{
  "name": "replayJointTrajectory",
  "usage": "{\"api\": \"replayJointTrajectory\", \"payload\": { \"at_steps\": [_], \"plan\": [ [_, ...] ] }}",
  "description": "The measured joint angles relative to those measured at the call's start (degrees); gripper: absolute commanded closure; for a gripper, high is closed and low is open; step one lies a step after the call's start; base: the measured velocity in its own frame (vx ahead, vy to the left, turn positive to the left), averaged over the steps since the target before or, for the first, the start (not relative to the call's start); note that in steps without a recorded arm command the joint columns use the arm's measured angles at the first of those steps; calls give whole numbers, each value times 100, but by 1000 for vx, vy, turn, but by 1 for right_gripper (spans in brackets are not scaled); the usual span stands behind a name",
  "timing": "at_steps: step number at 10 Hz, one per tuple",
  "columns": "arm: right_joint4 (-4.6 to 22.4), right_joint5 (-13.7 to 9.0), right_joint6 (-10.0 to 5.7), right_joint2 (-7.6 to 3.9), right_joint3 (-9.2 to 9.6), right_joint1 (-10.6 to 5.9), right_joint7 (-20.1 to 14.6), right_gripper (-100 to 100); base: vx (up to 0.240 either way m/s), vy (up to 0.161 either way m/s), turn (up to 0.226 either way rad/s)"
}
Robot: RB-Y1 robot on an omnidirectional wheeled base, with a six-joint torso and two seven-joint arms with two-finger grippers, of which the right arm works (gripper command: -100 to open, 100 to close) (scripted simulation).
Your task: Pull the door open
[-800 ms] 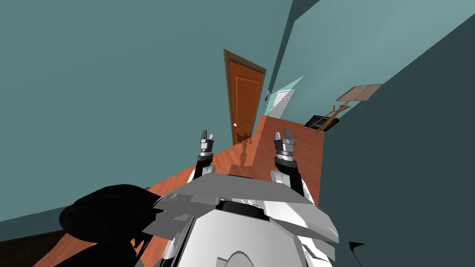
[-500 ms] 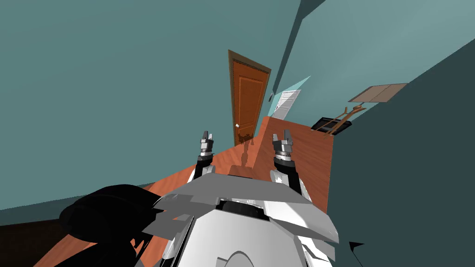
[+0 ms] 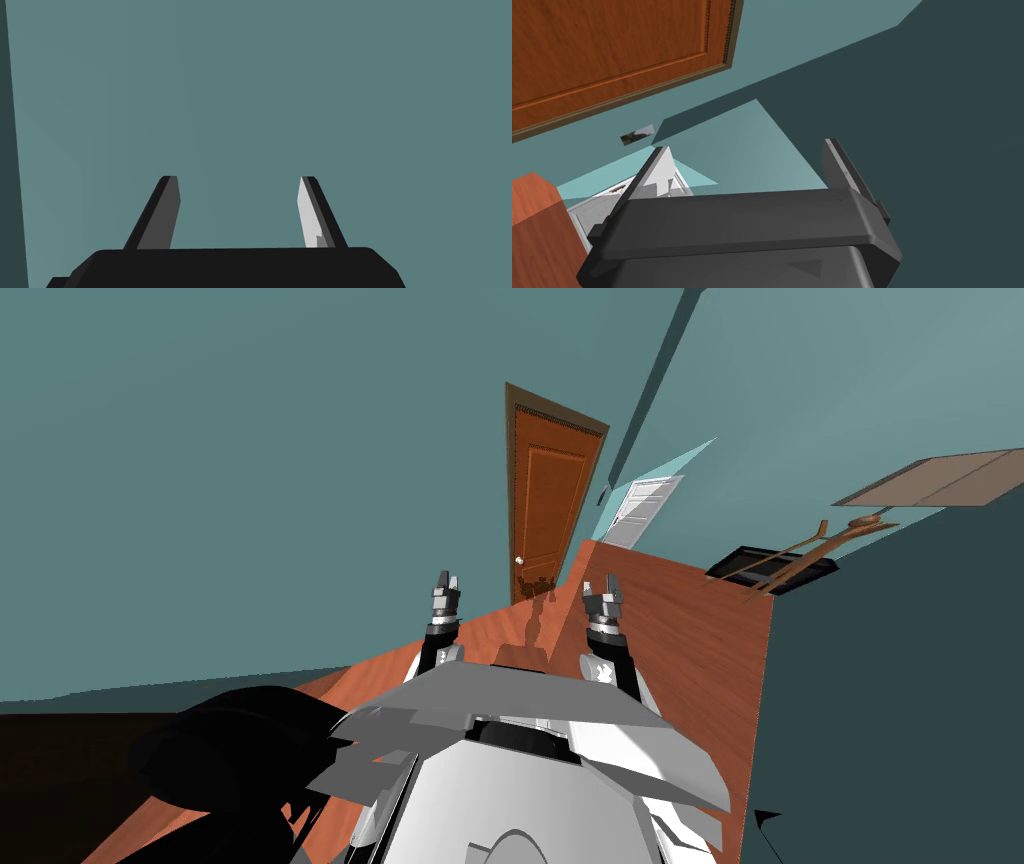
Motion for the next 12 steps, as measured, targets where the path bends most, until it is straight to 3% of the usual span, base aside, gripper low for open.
{"api": "replayJointTrajectory", "payload": {
  "at_steps": [10,12],
  "plan": [
    [1045,-458,-273,-90,-80,-234,-988,-100,87,-36,155],
    [1370,-569,-408,-120,-110,-304,-1227,-100,91,-47,217]
  ]
}}
